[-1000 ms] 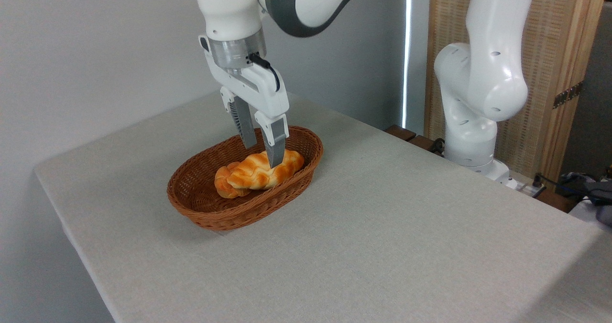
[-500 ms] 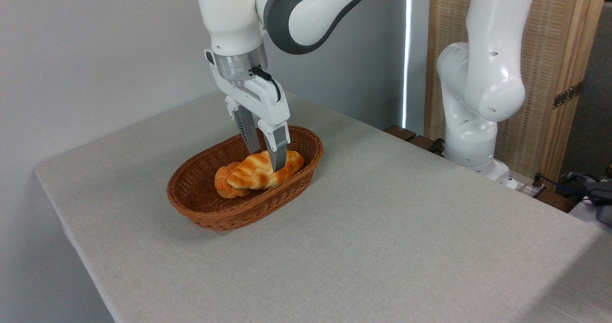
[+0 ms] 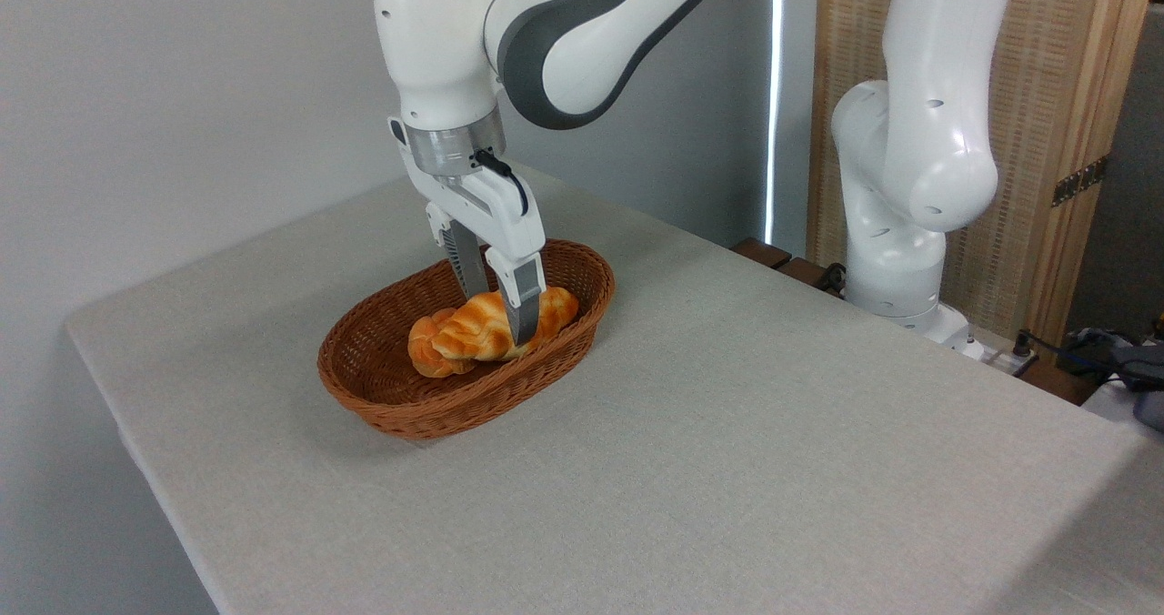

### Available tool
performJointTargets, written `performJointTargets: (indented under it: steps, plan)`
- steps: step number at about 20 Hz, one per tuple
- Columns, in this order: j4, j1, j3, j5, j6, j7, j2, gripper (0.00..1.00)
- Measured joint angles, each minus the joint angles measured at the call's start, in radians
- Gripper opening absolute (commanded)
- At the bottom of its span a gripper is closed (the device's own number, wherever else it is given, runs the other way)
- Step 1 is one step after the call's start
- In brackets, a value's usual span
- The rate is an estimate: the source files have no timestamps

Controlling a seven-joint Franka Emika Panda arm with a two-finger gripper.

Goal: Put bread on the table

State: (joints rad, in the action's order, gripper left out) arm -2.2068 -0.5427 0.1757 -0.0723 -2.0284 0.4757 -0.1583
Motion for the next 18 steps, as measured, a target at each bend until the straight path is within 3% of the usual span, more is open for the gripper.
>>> performJointTargets:
  steps: [18]
  plan:
    - [-0.004, 0.001, 0.003, 0.001, -0.004, 0.000, 0.000, 0.30]
